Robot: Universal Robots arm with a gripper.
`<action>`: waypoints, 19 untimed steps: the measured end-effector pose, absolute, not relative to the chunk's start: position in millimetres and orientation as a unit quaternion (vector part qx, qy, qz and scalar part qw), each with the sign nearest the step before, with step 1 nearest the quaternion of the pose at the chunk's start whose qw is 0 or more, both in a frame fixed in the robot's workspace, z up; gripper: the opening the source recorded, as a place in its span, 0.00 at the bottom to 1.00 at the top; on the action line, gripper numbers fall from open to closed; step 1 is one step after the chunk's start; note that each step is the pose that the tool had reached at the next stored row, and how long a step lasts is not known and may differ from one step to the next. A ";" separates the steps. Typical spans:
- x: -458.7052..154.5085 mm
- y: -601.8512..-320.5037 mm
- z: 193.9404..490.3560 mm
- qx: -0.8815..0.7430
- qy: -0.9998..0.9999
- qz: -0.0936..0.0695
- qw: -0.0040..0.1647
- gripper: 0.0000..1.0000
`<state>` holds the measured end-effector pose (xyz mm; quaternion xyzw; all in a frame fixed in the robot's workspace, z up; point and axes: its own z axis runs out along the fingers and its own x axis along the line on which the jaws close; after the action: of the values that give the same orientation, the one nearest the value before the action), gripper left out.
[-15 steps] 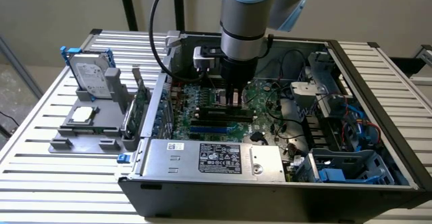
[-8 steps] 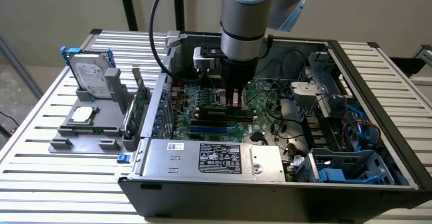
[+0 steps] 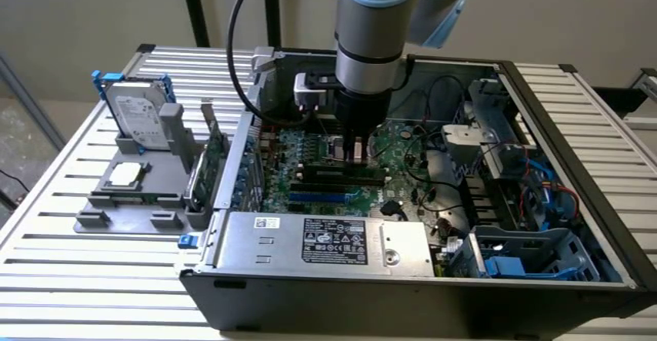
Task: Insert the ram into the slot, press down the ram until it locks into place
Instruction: 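Insert the ram into the slot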
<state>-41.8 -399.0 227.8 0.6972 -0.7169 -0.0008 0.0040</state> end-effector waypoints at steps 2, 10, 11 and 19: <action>-41.8 -398.4 227.3 0.697 -0.717 -0.001 0.004 0.13; -41.8 -397.3 223.8 0.697 -0.717 0.000 0.005 0.13; -41.8 -397.3 223.4 0.697 -0.717 0.000 0.005 0.13; -42.6 -397.2 230.5 0.697 -0.717 -0.001 0.005 0.27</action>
<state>-42.6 -397.2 230.5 0.6971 -0.7169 -0.0007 0.0048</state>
